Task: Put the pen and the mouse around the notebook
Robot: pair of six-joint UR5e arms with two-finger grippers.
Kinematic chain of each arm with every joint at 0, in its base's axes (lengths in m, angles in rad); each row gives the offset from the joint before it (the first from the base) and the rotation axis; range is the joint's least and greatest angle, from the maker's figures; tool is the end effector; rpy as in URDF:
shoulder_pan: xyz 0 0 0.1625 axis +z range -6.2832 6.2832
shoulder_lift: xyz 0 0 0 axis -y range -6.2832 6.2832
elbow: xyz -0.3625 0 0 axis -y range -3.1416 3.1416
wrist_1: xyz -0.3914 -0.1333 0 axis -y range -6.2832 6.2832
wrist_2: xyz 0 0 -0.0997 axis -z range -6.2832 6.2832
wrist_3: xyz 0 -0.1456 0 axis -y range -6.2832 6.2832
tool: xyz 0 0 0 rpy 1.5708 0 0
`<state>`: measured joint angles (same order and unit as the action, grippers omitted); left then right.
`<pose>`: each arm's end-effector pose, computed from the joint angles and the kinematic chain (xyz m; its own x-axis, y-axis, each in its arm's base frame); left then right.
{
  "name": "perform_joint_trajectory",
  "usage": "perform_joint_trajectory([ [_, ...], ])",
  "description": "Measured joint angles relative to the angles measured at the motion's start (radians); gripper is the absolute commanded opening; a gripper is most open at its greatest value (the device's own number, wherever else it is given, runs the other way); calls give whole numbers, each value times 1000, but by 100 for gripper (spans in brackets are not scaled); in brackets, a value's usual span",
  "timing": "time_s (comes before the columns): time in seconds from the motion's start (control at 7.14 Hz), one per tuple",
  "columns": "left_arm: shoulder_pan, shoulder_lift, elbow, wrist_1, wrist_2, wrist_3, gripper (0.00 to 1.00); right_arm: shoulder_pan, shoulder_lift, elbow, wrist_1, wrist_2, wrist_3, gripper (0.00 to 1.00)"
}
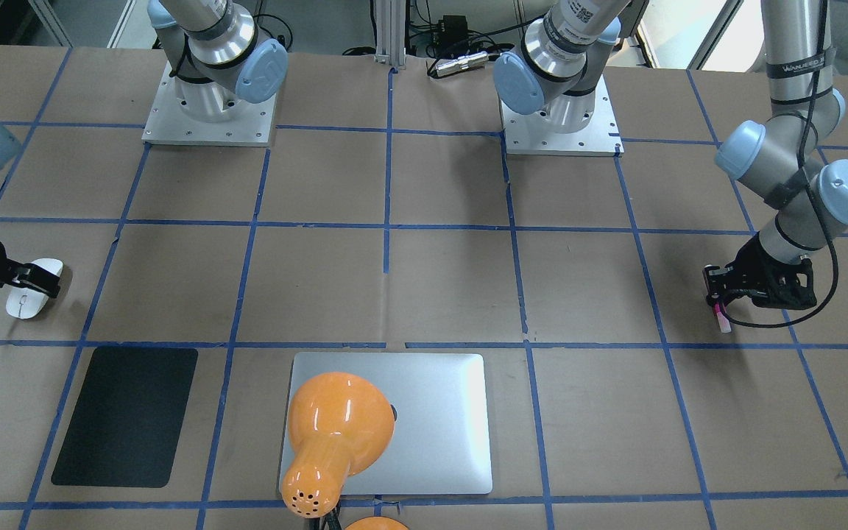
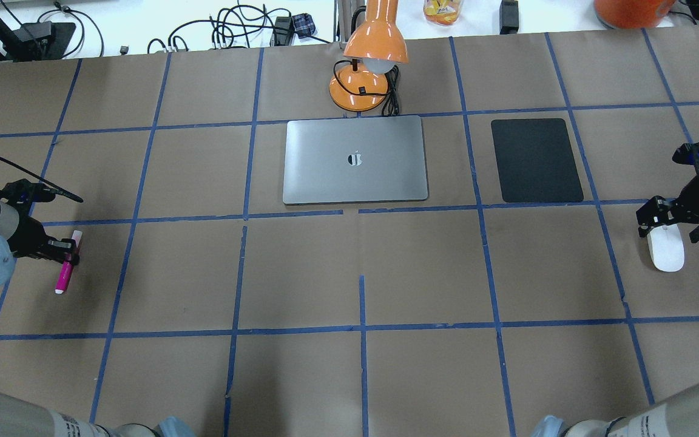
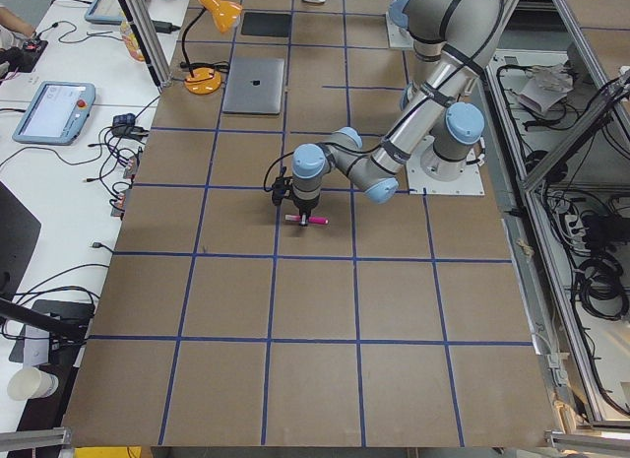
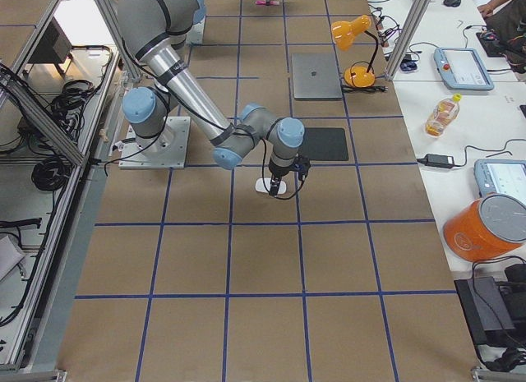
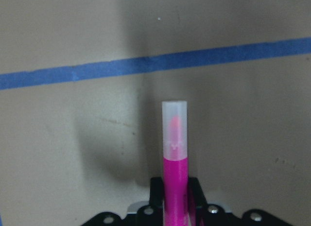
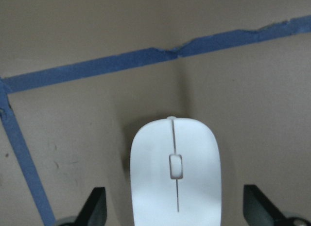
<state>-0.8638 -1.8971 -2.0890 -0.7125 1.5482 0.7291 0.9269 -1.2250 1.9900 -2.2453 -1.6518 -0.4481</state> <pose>0.2065 -0.4520 0.0691 -0.9997 0.0224 0.0077 0.0222 0.9994 -0.0253 -0.1978 -0.4659 0.0789 -0.9814 0.1889 0.0335 0.1916 0.9746 0.1164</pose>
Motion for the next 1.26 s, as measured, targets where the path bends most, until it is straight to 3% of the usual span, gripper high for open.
perform_joint_trajectory([
  [0.14, -30, 19, 13, -38, 0, -136, 0, -2, 7, 1, -3, -1, -1, 100],
  [0.28, -101, 46, 39, -97, 1, -345, 0, -5, 17, 2, -9, -1, -3, 92],
  [0.56, -303, 91, 91, -191, 2, -842, 0, -7, 25, 0, -18, 2, -23, 69],
  [0.7, -405, 97, 109, -204, 1, -1086, 0, -8, 25, 0, -19, 2, -30, 51],
  [0.84, -519, 95, 128, -206, 2, -1333, 0, -7, 24, 0, -17, 1, -33, 42],
  [1.26, -878, 32, 215, -208, 5, -2029, 0, -8, 16, -4, -11, -1, -32, 42],
])
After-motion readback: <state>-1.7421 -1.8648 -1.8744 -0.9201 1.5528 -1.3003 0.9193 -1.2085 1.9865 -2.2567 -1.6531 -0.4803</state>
